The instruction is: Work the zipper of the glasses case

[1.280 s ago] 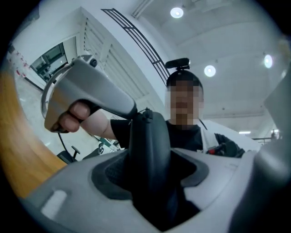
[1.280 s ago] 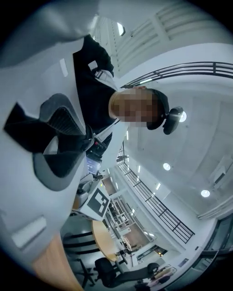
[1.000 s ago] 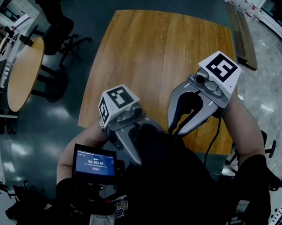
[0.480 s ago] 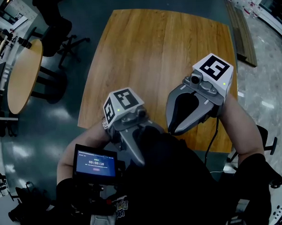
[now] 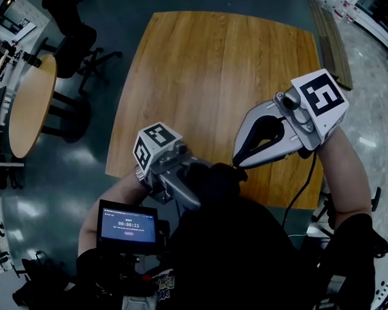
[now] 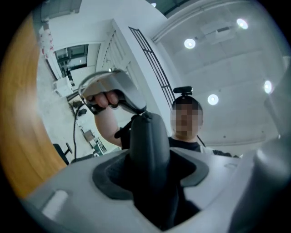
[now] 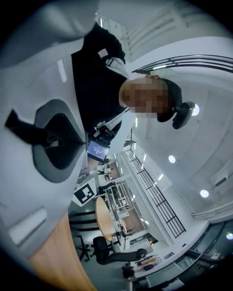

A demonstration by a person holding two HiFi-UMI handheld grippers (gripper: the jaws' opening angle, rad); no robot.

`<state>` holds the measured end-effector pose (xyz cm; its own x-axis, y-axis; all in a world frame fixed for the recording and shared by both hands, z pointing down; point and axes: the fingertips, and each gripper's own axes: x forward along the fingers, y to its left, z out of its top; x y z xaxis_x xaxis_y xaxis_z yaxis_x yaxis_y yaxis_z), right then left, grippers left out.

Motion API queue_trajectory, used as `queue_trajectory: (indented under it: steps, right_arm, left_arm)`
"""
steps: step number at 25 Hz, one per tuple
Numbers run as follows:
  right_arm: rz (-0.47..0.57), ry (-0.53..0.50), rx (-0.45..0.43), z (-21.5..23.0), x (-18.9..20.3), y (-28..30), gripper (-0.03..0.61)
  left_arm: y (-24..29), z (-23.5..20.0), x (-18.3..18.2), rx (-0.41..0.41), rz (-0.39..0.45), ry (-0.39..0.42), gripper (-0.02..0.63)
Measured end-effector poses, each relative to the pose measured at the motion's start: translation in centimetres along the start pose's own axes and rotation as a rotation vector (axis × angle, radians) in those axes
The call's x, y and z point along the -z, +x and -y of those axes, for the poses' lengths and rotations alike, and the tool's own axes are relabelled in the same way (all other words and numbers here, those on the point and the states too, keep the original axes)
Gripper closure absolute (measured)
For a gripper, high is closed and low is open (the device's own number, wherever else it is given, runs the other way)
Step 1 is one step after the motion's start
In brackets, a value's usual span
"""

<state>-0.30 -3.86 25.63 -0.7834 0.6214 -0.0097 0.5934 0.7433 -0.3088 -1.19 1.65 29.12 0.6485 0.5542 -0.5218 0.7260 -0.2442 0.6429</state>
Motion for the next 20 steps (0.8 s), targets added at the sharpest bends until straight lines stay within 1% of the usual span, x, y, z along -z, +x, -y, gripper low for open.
queue_trajectory:
  steps: [3, 7, 12, 17, 19, 20]
  right_arm:
    - [-0.056, -0.069, 0.125, 0.9, 0.1, -0.5, 0.571]
    - [-0.119, -0.185, 0.350, 3.0, 0.6, -1.1, 0.571]
    - [-0.122, -0.231, 0.520, 4.6, 1.7, -1.7, 0.571]
    - [-0.102, -0.313, 0.718, 5.3, 2.4, -3.1, 0.571]
    - [-0.086, -0.339, 0.772, 5.1, 2.6, -3.3, 0.571]
    - [-0.094, -0.357, 0.789, 4.9, 2.7, -3.2, 0.571]
  left_arm:
    - [-1.6, -0.7, -0.9, -0.062, 0.068, 0.057, 0.364]
    - [-4.1, -1.4, -2.2, -0.149, 0.167, 0.132, 0.364]
    - [-6.6, -1.9, -3.5, -0.221, 0.310, 0.207, 0.363]
    - [-7.4, -3.1, -5.0, -0.258, 0.467, 0.273, 0.362]
    - [-7.3, -3.3, -5.1, -0.243, 0.504, 0.277, 0.362]
    - [-7.2, -3.2, -5.0, -0.222, 0.510, 0.261, 0.362]
